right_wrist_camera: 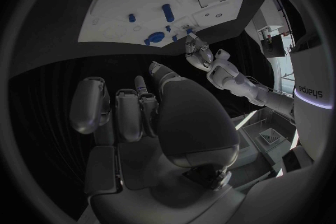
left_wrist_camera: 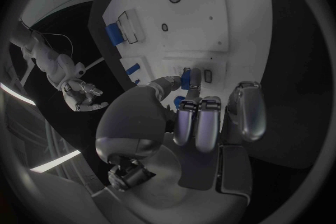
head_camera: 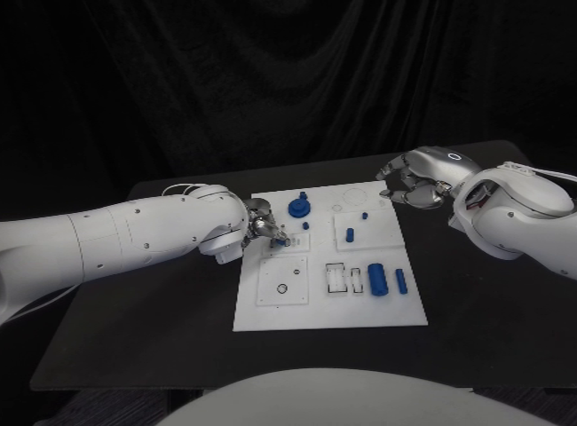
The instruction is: Assemble the parts on the task board
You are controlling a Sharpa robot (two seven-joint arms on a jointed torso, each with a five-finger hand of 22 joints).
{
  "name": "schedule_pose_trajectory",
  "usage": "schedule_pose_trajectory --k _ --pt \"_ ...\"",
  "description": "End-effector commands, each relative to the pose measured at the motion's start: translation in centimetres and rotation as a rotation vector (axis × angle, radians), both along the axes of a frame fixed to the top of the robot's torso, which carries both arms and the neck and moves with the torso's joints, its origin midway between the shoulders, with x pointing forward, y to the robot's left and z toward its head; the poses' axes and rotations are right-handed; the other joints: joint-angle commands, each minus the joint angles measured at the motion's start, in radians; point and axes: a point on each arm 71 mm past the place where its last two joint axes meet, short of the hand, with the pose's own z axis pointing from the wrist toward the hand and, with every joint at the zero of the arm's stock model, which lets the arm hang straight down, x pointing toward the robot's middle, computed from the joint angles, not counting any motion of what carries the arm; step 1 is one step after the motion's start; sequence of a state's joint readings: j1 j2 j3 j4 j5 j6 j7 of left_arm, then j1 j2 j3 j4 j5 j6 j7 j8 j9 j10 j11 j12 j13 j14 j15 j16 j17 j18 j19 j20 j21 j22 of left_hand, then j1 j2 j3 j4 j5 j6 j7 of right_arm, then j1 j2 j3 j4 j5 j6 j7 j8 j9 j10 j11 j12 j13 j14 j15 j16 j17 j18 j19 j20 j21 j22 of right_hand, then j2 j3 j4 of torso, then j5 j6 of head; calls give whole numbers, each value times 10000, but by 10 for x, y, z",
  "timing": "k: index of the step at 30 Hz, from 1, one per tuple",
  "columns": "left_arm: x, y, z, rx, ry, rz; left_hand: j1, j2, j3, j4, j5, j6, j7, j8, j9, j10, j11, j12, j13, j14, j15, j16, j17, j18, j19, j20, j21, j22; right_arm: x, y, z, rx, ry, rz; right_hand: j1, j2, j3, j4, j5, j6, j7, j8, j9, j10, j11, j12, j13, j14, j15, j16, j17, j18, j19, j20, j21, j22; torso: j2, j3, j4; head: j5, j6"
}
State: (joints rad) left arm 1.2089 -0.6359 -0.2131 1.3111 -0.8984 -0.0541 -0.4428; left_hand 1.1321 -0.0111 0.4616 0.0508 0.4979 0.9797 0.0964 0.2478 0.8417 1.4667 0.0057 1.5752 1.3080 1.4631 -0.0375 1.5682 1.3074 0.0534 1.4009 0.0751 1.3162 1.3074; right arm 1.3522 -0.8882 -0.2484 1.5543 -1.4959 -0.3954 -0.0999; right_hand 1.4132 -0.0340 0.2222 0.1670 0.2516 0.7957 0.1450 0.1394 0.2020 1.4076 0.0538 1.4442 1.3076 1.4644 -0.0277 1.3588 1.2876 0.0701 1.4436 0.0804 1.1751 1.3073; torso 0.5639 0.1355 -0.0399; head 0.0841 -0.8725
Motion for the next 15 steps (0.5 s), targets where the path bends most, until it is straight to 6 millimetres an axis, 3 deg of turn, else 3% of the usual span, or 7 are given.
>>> schedule_pose_trajectory --k 1,7,15 --pt "1 2 1 -93 -342 504 -76 29 409 -320 -82 351 -311 75 27 1041 -77 -44 2628 1077 -75 26 2634 118 19 -64 -39 1776 0 -1 -2 -83 111 -152 18 82 44 0 51 65 -12 48 -13 -73 -7 -69 495 267 60 -63 -16 113 -33 23 -51 1530 1 5 12 17 -2" --pt "-1 2 -3 -123 -374 609 -163 25 436 -283 -200 361 -321 69 48 1041 -89 -44 2628 1077 -90 26 2634 118 21 -79 -42 1775 0 0 -2 -110 156 -142 13 86 55 6 96 82 -13 45 -18 -73 -8 -69 495 265 59 -68 -22 116 -36 25 -64 1527 3 23 7 47 -2" --pt "-4 -1 -10 -258 -429 652 -240 50 464 -231 -334 345 -326 47 65 1041 -95 -44 2628 1077 -99 26 2634 118 22 -91 -47 1773 0 1 -3 -135 206 -140 11 85 66 9 147 101 -15 41 -23 -81 -9 -76 484 263 58 -73 -27 118 -40 27 -78 1524 8 9 7 23 -2"
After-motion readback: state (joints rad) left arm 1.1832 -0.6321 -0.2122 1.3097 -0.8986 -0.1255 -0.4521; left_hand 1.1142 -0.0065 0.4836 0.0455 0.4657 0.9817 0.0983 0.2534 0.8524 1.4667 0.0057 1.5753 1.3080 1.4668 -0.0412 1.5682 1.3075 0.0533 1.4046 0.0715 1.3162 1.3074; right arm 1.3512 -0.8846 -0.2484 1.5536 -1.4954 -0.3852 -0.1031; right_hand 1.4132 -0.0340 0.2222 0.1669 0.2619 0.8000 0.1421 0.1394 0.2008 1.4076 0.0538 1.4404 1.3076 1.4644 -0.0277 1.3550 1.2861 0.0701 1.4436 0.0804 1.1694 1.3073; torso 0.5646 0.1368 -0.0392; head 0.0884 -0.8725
